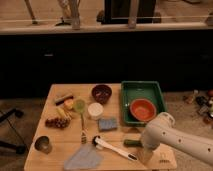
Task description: Place pepper in purple bowl
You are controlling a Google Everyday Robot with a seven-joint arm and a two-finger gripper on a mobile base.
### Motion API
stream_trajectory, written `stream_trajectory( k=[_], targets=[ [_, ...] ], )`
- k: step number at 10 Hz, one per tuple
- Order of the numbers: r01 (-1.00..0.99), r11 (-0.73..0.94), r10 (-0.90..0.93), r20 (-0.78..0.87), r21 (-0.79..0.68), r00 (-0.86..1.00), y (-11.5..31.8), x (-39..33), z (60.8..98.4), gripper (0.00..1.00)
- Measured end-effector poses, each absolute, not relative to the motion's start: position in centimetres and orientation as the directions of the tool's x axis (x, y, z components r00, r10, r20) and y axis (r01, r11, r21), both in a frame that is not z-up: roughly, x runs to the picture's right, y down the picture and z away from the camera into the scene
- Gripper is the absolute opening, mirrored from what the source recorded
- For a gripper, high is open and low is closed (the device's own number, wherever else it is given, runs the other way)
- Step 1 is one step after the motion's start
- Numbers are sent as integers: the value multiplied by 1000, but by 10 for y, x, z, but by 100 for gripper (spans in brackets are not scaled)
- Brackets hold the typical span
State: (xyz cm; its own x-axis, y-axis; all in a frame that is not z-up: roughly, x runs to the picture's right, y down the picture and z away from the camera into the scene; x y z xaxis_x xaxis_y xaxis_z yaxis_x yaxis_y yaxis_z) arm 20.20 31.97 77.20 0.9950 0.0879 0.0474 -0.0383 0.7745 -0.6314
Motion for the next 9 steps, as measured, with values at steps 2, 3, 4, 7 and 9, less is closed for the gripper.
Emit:
stream_trajectory(
  k=[2,3,4,7,9],
  targets=[
    [-26,787,76,55,-616,996,318,198,772,80],
    [-29,791,74,49,-611,996,319,198,773,80],
    [-29,794,71,46,-607,996,318,198,775,80],
    [-31,797,66,36,-603,997,318,196,782,80],
    [-30,802,59,29,-597,998,318,196,785,67]
  ],
)
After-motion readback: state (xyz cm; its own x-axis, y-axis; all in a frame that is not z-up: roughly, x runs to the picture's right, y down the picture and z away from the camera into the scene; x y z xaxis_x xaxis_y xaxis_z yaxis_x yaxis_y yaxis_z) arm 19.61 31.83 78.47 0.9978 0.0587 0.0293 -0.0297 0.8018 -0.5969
